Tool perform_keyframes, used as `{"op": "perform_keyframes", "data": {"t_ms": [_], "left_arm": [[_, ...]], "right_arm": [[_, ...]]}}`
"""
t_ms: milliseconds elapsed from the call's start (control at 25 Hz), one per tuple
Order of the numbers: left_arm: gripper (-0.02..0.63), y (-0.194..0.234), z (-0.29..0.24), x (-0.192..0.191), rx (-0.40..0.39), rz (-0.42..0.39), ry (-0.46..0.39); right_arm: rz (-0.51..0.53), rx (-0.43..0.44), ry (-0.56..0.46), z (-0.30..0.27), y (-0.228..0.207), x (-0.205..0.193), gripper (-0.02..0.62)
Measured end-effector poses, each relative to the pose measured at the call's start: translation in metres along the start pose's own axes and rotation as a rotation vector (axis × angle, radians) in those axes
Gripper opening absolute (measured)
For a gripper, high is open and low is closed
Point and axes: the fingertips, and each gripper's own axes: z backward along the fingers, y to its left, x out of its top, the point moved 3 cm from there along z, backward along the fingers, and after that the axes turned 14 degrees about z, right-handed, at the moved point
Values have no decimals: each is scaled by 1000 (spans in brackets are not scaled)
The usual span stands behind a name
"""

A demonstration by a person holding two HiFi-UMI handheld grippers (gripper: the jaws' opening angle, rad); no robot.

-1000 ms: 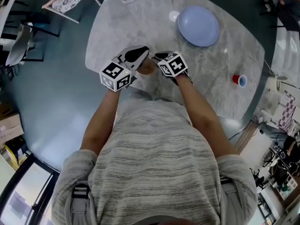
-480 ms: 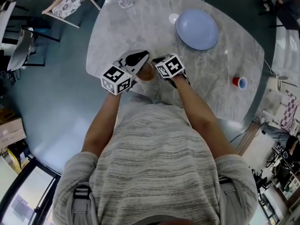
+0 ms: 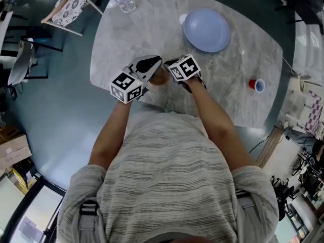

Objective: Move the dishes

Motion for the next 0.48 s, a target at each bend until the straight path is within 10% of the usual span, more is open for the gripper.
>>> {"op": "perform_keyframes", "data": {"t_ms": [480], "left_arm": [[23,-17,-51,14,-86,-45,48]], "right_arm": [[-83,-117,-52,57,-76,4,28]]}}
